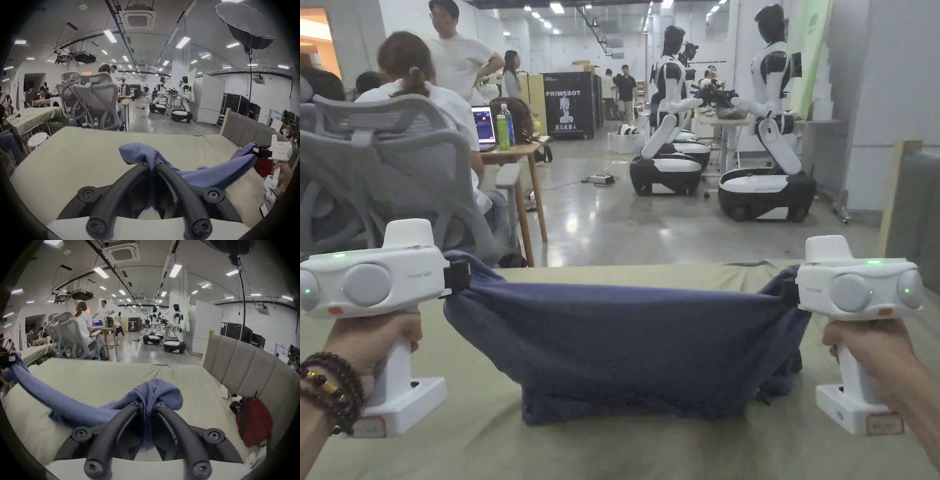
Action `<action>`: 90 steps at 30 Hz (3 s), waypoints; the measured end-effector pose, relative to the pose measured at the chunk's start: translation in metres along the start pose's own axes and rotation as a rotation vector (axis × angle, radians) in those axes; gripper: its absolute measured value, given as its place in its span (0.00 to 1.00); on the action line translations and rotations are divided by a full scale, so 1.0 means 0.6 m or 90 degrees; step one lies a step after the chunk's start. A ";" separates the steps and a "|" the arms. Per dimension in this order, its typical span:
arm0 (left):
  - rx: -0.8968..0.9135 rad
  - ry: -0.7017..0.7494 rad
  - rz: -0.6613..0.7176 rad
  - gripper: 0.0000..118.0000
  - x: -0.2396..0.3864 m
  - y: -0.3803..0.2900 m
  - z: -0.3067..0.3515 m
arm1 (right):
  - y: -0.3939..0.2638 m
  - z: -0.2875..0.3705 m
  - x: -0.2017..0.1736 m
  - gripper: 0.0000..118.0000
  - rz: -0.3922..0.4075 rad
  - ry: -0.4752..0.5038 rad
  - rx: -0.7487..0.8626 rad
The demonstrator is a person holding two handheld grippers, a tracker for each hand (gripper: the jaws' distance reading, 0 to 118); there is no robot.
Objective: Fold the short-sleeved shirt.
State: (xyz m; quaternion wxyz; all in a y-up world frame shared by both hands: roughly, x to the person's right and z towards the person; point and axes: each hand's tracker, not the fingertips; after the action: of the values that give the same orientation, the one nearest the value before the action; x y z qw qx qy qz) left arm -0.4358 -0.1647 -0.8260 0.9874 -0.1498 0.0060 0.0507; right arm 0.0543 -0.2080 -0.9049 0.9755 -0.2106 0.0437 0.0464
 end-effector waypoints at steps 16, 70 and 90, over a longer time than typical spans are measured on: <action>-0.333 0.088 0.001 0.00 0.013 -0.424 0.184 | -0.399 0.099 -0.038 0.08 0.018 0.002 -0.253; -0.206 0.096 0.036 0.03 0.005 -0.354 0.203 | -0.104 -0.195 -0.069 0.85 0.119 0.152 -0.183; -0.156 0.082 0.025 0.03 0.007 -0.272 0.160 | -0.042 -0.233 -0.088 0.00 0.137 0.148 -0.205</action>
State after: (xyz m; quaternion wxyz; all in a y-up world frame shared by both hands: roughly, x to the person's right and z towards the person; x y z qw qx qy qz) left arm -0.4150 -0.2907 -0.6866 0.9581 -0.2720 0.0663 0.0610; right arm -0.0043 -0.2927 -1.0160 0.9070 -0.3618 0.1704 0.1319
